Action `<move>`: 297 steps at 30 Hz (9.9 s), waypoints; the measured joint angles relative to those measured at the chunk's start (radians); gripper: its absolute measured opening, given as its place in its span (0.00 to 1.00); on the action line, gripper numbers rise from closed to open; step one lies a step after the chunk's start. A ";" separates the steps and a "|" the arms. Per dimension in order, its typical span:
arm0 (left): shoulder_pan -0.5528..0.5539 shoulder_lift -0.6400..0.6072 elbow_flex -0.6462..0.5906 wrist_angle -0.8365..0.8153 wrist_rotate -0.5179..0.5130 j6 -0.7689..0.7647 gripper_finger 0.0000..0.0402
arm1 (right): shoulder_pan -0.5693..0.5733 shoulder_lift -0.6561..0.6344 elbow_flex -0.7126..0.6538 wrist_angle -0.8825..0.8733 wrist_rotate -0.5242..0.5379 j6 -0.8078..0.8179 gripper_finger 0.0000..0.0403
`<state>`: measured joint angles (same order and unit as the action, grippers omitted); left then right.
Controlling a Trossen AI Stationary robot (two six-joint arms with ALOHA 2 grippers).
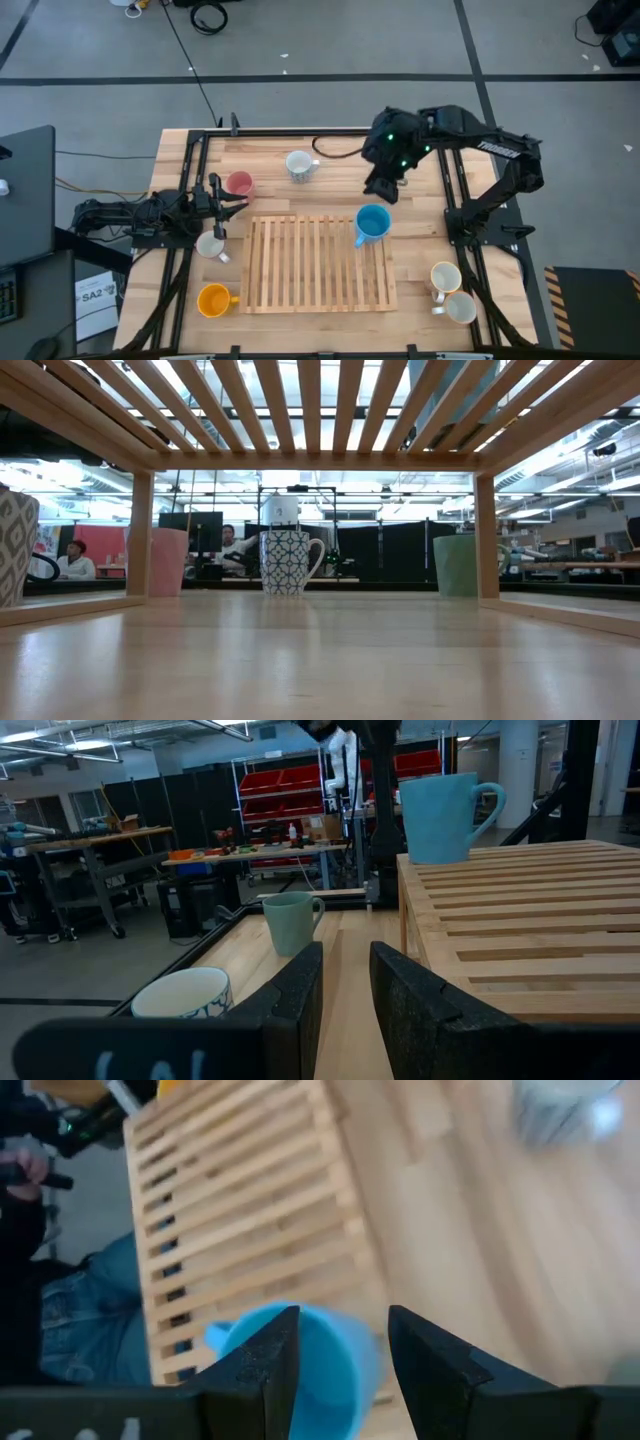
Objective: Place coffee mugs
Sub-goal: Put the green mug on the shelf
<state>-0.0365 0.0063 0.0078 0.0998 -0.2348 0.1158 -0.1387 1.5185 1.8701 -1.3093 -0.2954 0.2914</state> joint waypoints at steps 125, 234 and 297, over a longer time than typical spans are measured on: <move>0.000 0.000 0.000 0.006 0.000 0.000 0.23 | -0.663 0.000 -0.748 0.383 0.326 -0.362 0.07; 0.293 1.658 1.383 -0.193 0.128 -0.084 0.23 | -0.454 0.000 -0.429 0.601 0.252 0.275 0.08; 0.181 1.656 1.383 -0.269 -0.027 0.166 0.12 | -0.431 0.000 -0.430 0.735 -0.111 0.549 0.10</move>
<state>0.1448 1.6627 1.3903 -0.1696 -0.2620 0.2816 -0.5697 1.5188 1.4403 -0.5741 -0.4066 0.8404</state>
